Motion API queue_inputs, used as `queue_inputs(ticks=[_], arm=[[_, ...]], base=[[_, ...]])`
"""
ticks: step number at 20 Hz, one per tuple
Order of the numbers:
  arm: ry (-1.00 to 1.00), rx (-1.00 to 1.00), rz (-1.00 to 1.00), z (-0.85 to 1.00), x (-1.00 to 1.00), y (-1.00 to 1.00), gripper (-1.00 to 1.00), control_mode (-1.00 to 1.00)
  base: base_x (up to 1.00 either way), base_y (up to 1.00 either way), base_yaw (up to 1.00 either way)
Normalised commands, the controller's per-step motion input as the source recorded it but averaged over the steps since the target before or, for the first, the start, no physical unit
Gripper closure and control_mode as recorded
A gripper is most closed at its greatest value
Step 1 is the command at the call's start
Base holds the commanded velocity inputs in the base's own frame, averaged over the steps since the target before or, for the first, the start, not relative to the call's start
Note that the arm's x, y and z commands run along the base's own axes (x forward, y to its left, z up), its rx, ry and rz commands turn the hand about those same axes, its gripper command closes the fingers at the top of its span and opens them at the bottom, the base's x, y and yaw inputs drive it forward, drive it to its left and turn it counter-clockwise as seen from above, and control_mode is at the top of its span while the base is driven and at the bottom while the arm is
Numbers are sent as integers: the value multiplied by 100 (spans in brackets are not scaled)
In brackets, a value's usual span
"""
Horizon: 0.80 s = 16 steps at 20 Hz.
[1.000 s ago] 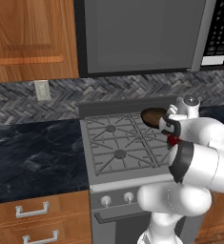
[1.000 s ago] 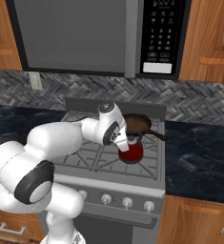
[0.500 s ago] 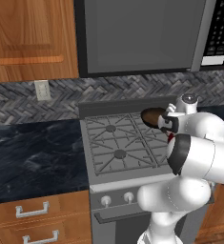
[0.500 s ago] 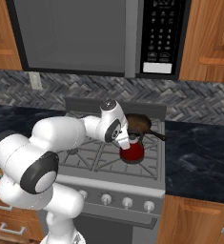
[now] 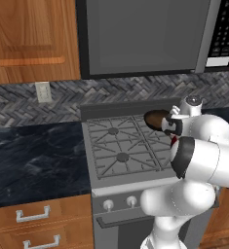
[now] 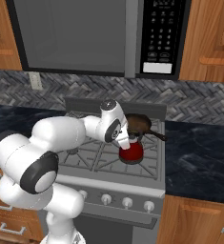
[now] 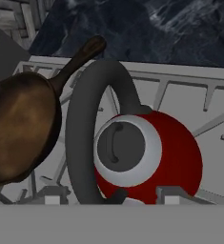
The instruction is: Pick the kettle from the counter and place it on a stove burner. Then turn the burner on.
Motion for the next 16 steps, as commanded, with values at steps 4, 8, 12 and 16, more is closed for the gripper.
queue_inputs(ticks=[4,8,12,16], arm=[[0,0,0,3,0,0,-100,-100],[0,0,0,3,0,0,-100,-100],[0,0,0,25,-14,-12,-100,-100],[-10,0,0,48,-44,-35,-100,-100]], base=[[0,0,0],[0,0,0],[0,0,0],[0,0,0]])
